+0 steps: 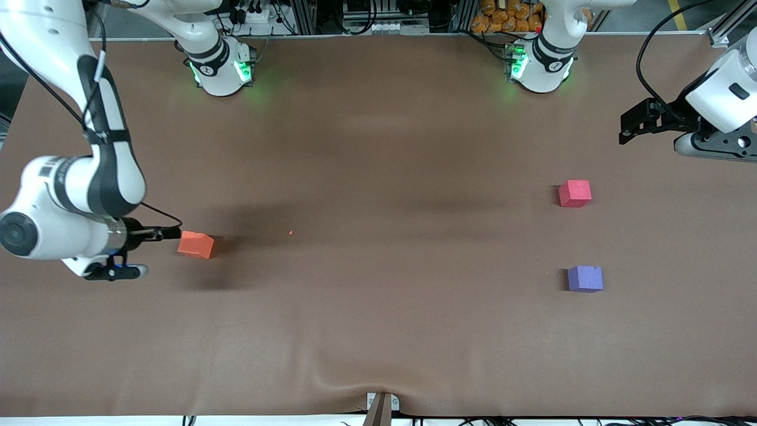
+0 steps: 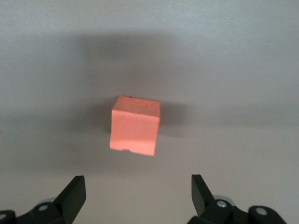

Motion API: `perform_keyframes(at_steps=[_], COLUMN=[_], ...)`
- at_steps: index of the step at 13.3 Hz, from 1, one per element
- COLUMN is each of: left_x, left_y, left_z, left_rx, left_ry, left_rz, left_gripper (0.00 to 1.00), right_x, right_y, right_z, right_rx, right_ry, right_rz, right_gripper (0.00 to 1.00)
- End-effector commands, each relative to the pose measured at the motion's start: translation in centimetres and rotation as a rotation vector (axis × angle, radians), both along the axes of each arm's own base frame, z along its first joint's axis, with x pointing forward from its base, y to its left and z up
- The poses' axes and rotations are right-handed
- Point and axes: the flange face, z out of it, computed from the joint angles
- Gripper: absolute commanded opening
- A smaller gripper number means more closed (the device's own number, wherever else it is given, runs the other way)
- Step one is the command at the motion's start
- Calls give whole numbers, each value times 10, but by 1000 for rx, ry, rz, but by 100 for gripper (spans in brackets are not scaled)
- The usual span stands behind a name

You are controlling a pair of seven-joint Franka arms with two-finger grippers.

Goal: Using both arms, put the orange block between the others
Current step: 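Lower the right gripper over the orange cube and close on it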

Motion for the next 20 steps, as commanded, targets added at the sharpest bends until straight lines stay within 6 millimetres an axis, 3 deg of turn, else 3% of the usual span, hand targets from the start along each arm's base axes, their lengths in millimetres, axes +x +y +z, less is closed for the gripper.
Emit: perform_keyframes(at_steps=[1, 4, 7, 20], left_x=[-4, -4, -4, 2], left_y=[2, 1, 0, 19], left_z=[6, 6, 6, 5], left_rx=[10, 10, 8, 59], left_ry=[-6, -8, -8, -27], left_rz=[3, 1, 0, 31], left_gripper=[100, 100, 100, 100], right_x=[6, 9, 8, -1], right_y=[3, 1, 2, 6], right_z=[-25, -55, -72, -110], right_rx=[35, 23, 27, 34], right_ry=[-2, -6, 13, 34], right_rz=[-31, -36, -43, -59], right_gripper=[100, 100, 100, 100])
